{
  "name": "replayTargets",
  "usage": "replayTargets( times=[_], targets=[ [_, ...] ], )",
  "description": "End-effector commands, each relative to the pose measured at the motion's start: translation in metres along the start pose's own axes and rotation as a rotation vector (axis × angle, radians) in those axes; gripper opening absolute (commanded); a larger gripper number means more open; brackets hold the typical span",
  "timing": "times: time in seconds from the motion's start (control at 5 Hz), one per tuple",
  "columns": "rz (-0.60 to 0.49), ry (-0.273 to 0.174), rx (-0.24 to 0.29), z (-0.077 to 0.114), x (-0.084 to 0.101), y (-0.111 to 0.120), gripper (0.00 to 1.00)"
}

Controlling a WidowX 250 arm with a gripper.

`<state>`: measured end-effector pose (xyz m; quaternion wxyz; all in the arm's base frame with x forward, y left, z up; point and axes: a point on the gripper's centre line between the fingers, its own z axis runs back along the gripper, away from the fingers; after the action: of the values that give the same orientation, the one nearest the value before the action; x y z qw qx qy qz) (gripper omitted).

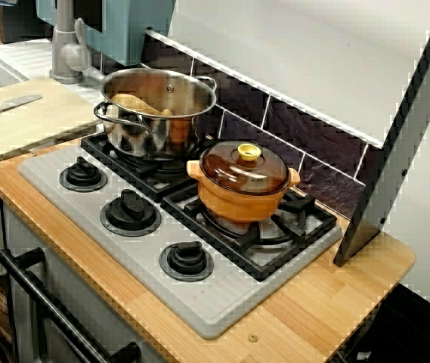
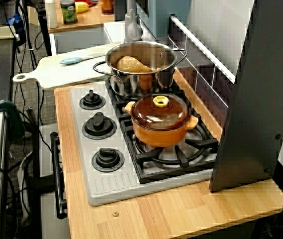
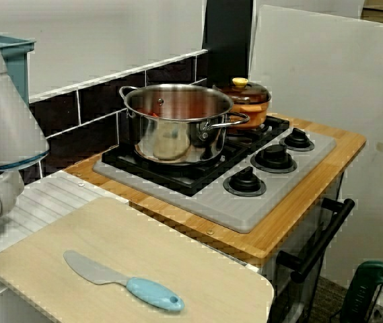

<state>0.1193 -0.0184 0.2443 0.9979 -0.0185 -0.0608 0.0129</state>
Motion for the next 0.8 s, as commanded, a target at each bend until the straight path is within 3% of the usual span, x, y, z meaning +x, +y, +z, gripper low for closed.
replayTargets(
  times=[0.0, 0.4, 0.6],
  targets=[
    [0.000, 0.000, 0.000, 0.000, 0.000, 0.000, 1.00],
    [0.099, 0.007, 0.064, -0.020, 0.052, -0.009, 1.00],
    [0.125, -0.027, 0.091, -0.027, 0.080, -0.005, 1.00]
  ],
)
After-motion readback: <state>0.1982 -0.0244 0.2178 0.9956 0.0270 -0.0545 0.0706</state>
